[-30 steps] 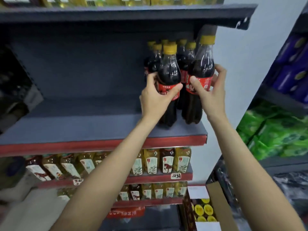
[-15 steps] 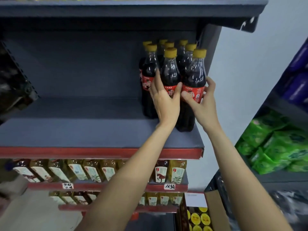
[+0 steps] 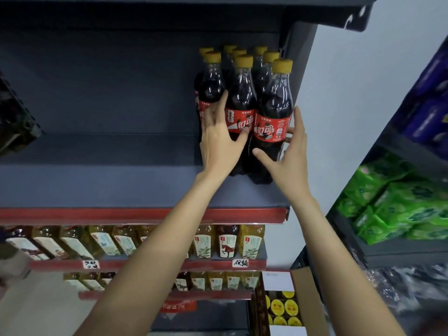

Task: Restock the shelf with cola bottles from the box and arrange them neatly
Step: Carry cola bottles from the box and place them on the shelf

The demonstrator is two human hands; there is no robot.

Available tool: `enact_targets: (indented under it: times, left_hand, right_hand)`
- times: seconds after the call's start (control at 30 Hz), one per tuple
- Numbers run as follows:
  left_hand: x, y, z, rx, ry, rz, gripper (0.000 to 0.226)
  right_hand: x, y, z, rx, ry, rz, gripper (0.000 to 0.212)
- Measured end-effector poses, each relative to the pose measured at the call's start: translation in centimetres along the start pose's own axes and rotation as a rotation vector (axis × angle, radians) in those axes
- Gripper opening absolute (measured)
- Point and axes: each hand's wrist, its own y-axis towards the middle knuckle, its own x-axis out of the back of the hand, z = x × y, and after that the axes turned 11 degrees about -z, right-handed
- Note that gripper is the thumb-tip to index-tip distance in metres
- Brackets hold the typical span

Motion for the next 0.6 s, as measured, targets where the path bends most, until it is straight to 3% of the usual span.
enact_targets:
  times: [0.2, 0.33, 0.43, 0.6]
  left_hand:
    - [3.8, -1.5, 1.1, 0.081, -0.204, -0.052, 0.057]
    - [11.2, -3.6, 1.6, 0.013, -0.368, -0.259, 0.026]
    - [18.4, -6.0, 3.8, -0.052, -0.350, -0.396, 0.017]
    - [31.5, -11.7, 11.3, 0.008, -0.125, -0.481, 0.018]
  right_hand:
    - [-0.3, -3.3, 4.1, 0.232, -0.036, -0.294, 0.056]
    - [-2.8, -6.7, 8.9, 0.397, 0.160, -0.346, 0.027]
    - [-5.9, -10.7, 13.1, 0.449, 0.319, -0.239, 0.017]
    - [-13.1, -20.2, 18.6, 0.446, 0.458, 0.144, 0.011]
